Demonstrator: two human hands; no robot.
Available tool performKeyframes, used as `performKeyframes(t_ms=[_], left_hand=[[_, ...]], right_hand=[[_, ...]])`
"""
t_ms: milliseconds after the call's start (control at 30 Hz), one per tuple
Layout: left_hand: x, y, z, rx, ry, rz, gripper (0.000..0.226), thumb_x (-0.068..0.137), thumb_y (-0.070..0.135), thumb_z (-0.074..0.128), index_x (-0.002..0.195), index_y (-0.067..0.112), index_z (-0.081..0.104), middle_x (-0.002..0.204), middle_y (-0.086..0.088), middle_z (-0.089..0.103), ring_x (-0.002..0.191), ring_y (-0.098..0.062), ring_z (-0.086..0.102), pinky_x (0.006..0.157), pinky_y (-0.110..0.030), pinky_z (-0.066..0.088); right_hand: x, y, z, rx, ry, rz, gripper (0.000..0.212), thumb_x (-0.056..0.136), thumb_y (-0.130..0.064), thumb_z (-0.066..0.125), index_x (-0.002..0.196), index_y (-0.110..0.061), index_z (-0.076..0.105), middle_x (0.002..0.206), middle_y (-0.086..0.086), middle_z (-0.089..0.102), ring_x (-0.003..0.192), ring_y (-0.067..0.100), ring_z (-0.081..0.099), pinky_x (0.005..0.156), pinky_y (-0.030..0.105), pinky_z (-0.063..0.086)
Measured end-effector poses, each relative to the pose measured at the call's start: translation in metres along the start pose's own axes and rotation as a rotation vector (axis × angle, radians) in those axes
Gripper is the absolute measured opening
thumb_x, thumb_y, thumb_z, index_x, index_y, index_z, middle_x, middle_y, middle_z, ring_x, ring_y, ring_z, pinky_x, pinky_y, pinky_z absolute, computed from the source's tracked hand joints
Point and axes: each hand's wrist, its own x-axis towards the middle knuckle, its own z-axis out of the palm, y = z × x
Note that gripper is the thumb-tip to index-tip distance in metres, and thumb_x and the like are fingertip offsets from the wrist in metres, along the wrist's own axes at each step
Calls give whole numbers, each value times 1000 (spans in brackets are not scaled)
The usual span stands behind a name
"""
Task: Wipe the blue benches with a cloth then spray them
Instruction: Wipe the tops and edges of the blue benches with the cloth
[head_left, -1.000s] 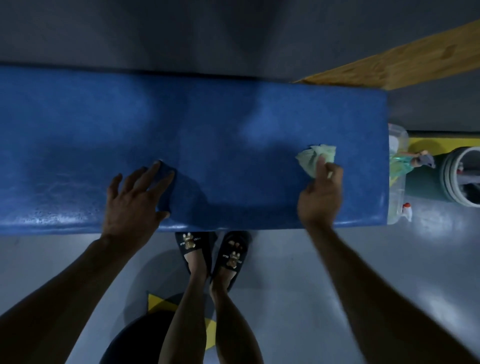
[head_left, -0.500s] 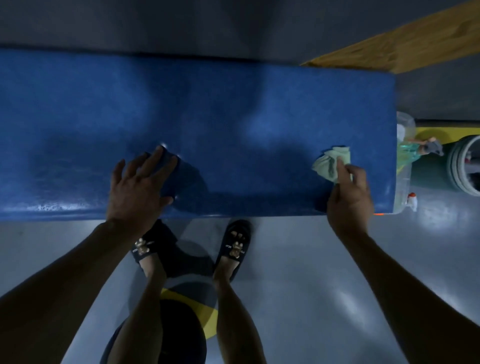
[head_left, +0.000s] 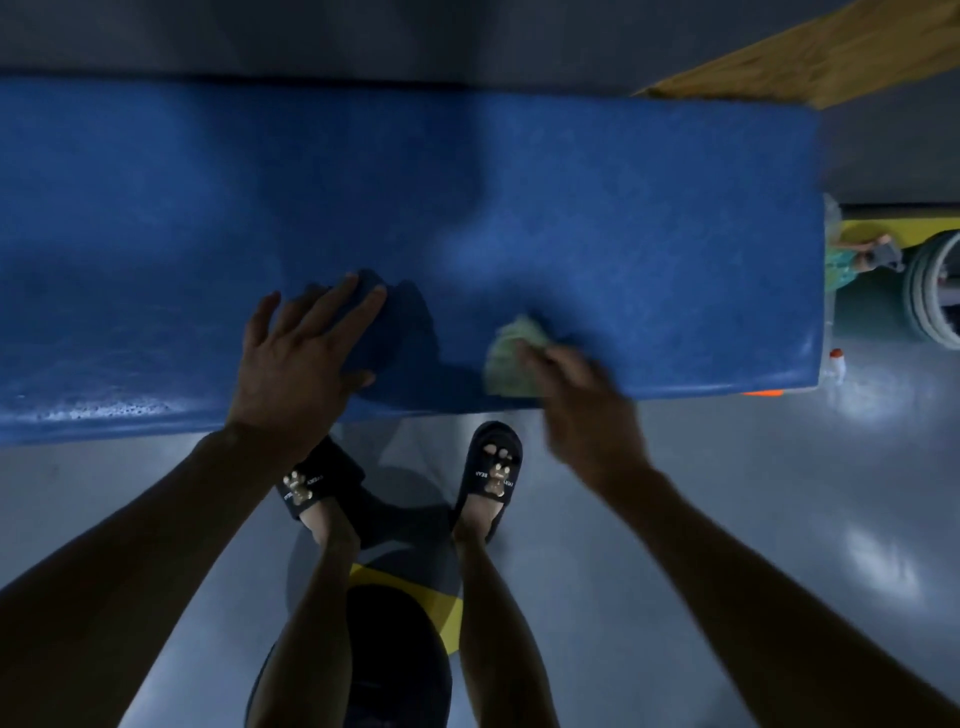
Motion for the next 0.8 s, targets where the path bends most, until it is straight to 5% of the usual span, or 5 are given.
performKeyframes(t_ms=[133, 267, 433, 567, 800], left_hand=[[-19, -29, -7, -9, 11, -3, 78, 84, 26, 72, 153, 26, 35, 158, -5, 37, 139, -35, 37, 116, -57, 20], [-37, -61, -10, -1, 15, -27, 66, 91, 22, 63, 152, 24, 37, 157, -8, 37, 139, -36, 36, 115, -57, 20], [-42, -95, -14, 25, -3, -39, 63, 93, 20, 60, 152, 24, 37, 159, -6, 34, 141, -35, 34, 115, -55, 20], [-37, -111, -20, 18, -27, -42, 68, 91, 21, 61, 153, 23, 33, 161, -6, 30, 143, -35, 29, 116, -56, 18], [-22, -141, -25, 53, -41, -30, 69, 86, 25, 71, 149, 22, 42, 159, -6, 33, 139, -38, 34, 112, -60, 24]], right_hand=[[-17, 50, -28, 15, 178, 430, 56, 88, -19, 45, 143, -25, 47, 129, 9, 48, 95, 40, 57, 75, 43, 51], [5, -20, 9, 119, 299, 761, 63, 85, -18, 45, 147, -23, 42, 138, 12, 42, 99, 41, 58, 84, 43, 49], [25, -164, 54, 161, 180, 513, 73, 82, -2, 54, 151, -15, 34, 149, 9, 39, 126, 31, 47, 93, 37, 49], [25, -133, 32, 61, -23, 132, 70, 82, -4, 59, 148, -22, 39, 138, 2, 46, 109, 30, 54, 74, 36, 54], [25, -57, 9, 12, 191, 764, 70, 83, -4, 53, 148, -22, 38, 137, 12, 41, 110, 41, 49, 85, 44, 48]])
